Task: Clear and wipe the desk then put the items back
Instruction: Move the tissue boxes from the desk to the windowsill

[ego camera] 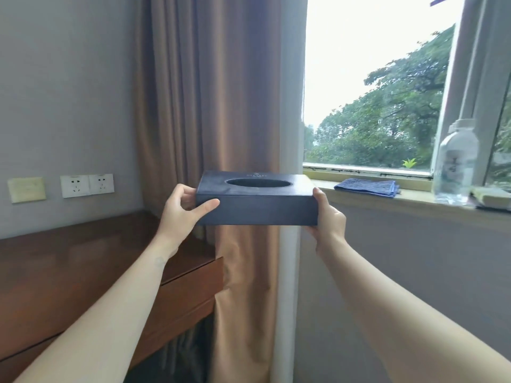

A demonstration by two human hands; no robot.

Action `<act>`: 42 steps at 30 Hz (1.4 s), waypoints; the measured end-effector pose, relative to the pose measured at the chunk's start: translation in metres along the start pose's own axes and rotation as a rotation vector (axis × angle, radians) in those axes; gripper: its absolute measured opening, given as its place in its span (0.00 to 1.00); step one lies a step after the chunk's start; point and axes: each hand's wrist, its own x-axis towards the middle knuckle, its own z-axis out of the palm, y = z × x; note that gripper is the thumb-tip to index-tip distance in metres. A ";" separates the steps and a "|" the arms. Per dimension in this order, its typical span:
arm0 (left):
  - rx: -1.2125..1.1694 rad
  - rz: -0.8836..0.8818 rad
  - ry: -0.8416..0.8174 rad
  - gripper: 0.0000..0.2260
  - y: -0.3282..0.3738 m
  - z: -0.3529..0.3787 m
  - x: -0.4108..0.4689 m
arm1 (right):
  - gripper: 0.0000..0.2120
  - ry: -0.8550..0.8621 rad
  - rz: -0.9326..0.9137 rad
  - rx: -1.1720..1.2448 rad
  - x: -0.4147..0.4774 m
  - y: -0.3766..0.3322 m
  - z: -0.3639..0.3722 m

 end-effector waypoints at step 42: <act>-0.583 0.337 -0.867 0.14 0.296 0.495 -0.018 | 0.06 0.782 -0.622 -0.165 0.015 -0.349 -0.407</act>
